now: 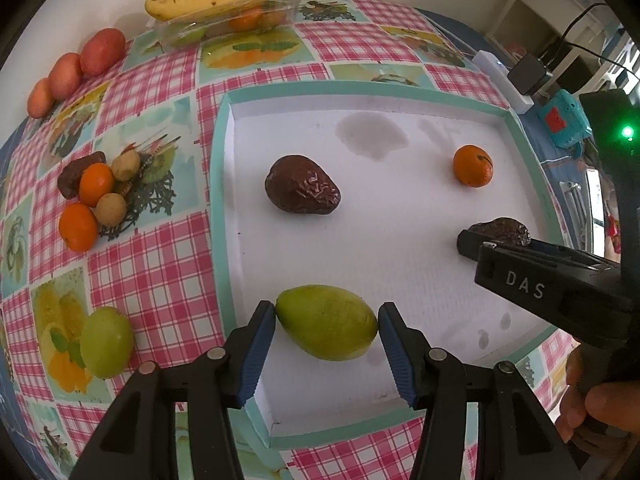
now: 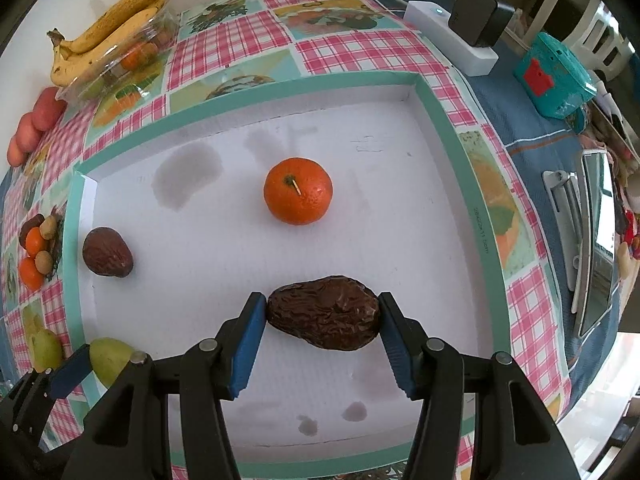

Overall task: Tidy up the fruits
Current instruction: 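Open both tools to set the date and mango into the tray, then withdraw both tools from the tray toward the loose fruit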

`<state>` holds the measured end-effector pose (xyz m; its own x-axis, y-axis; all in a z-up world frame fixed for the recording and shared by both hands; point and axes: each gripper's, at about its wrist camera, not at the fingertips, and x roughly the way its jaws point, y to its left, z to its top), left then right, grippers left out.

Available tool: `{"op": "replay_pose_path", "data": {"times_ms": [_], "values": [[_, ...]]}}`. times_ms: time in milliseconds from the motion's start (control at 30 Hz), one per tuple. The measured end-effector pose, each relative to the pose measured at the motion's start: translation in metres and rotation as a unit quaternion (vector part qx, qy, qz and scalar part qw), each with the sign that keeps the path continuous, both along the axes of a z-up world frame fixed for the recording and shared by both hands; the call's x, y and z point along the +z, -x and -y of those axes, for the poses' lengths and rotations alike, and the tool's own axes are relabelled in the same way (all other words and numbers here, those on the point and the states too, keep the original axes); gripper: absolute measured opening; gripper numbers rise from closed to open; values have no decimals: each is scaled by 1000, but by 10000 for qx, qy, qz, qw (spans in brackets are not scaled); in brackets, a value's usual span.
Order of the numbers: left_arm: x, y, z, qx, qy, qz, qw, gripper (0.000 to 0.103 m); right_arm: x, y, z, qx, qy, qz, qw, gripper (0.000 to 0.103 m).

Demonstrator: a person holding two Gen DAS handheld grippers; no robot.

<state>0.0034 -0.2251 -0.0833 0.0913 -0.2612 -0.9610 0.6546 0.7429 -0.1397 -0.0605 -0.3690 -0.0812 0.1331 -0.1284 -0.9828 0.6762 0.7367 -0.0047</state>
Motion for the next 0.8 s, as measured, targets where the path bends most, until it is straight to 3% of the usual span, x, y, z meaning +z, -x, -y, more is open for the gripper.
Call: {"op": "replay_pose_path", "data": {"times_ms": [167,233,367,433,500,567,800], "values": [[9,-2,0,-9,79,85,9999,66,-5,-4,-2,27,-50,-52,10000,60],[14,-3,-1,-7,123,130,9998,69,-2,-4,-1,33,-8,-8,10000,68],[27,-8,-7,79,224,253,9994,79,11,-4,-1,64,97,127,9999,72],[33,-11,-11,149,255,359,9989,80,18,-4,-1,76,159,207,9996,79],[38,-15,-17,318,217,491,9981,92,29,-4,1,80,240,302,9992,79],[42,-19,-22,451,221,615,9968,98,41,-4,1,68,331,405,9986,79],[55,-44,-49,1059,294,795,9908,101,66,4,-2,74,587,662,9961,79]]}}
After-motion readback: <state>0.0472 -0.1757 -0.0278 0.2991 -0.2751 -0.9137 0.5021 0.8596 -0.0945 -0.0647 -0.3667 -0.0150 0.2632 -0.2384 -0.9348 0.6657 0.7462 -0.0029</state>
